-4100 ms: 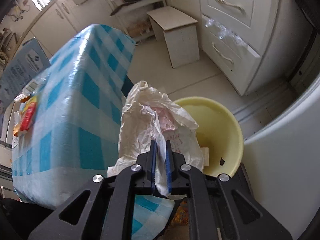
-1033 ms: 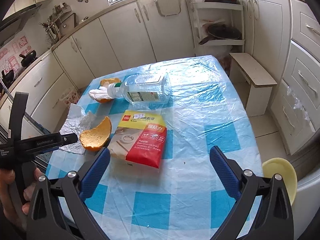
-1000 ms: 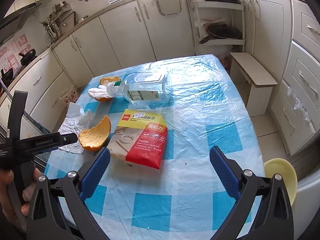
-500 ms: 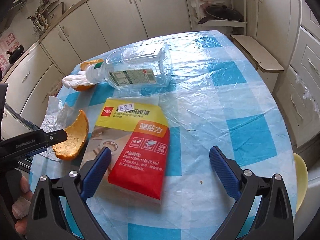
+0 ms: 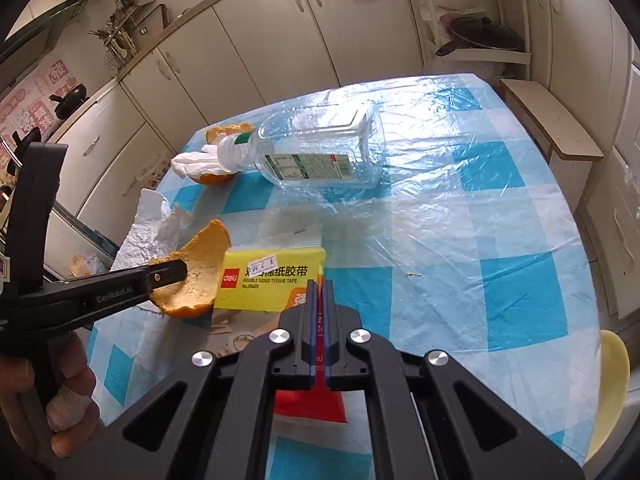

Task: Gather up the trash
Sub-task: 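Grasp the yellow Deli package with the right gripper while the left gripper grasps an orange peel, then carry package and peel to the yellow bin and open both grippers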

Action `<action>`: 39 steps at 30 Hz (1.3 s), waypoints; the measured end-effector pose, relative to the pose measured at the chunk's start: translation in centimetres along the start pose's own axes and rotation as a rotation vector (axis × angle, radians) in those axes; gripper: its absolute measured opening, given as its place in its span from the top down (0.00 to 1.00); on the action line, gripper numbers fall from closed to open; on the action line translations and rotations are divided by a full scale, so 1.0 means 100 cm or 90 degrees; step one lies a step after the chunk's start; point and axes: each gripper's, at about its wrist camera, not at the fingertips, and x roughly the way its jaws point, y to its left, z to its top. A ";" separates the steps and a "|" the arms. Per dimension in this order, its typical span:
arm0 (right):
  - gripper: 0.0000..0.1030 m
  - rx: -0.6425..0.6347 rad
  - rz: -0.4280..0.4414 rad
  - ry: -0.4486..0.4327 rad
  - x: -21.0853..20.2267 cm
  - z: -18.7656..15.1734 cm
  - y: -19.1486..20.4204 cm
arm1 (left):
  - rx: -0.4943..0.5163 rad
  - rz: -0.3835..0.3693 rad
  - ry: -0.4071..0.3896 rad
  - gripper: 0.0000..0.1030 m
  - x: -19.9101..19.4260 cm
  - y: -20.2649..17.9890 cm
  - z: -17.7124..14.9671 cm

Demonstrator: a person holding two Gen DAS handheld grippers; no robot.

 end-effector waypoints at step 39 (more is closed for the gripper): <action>0.97 0.063 0.008 -0.078 -0.117 -0.031 -0.080 | 0.058 -0.125 -0.020 0.94 -0.032 -0.037 -0.030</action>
